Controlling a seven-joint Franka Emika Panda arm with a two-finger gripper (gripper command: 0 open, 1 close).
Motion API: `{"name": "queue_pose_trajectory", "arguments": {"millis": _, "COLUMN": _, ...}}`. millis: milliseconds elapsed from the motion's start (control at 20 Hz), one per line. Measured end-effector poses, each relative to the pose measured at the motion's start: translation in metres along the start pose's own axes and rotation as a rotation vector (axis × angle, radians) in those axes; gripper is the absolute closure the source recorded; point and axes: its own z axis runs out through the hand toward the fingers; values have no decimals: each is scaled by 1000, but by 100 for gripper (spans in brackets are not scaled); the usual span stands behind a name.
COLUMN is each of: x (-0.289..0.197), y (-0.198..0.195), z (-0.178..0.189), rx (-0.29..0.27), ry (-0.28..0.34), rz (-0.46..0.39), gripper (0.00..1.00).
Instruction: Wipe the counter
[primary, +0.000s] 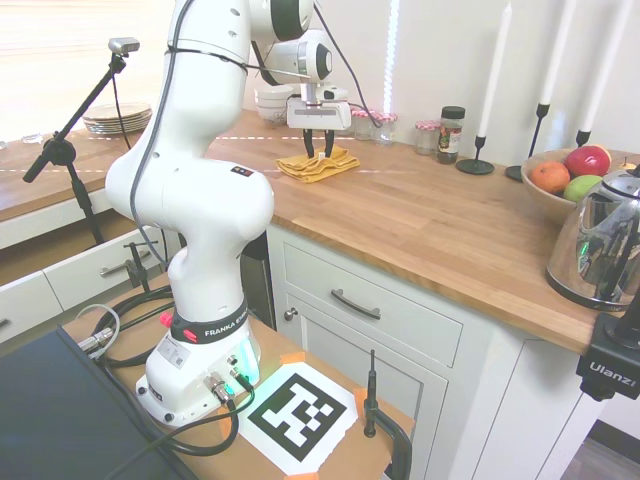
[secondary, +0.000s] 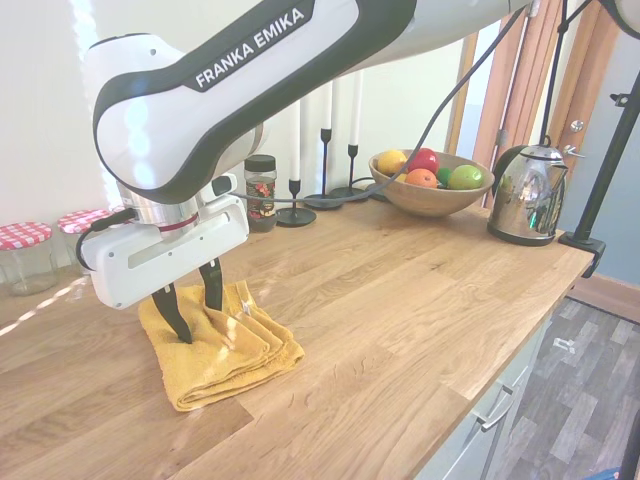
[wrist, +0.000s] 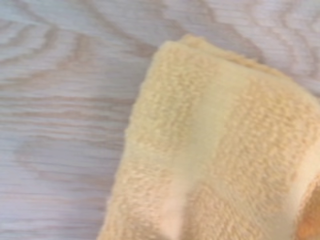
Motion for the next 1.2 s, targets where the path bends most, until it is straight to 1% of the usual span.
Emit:
{"name": "queue_pose_trajectory", "arguments": {"millis": 800, "x": 7, "y": 2, "z": 1, "rx": 10, "ry": 4, "rz": 2, "gripper": 100}}
{"name": "queue_pose_trajectory", "arguments": {"millis": 1000, "x": 17, "y": 8, "z": 2, "rx": 18, "ry": 0, "rz": 14, "gripper": 100}}
{"name": "queue_pose_trajectory", "arguments": {"millis": 1200, "x": 36, "y": 22, "z": 3, "rx": 32, "ry": -11, "rz": 32, "gripper": 100}}
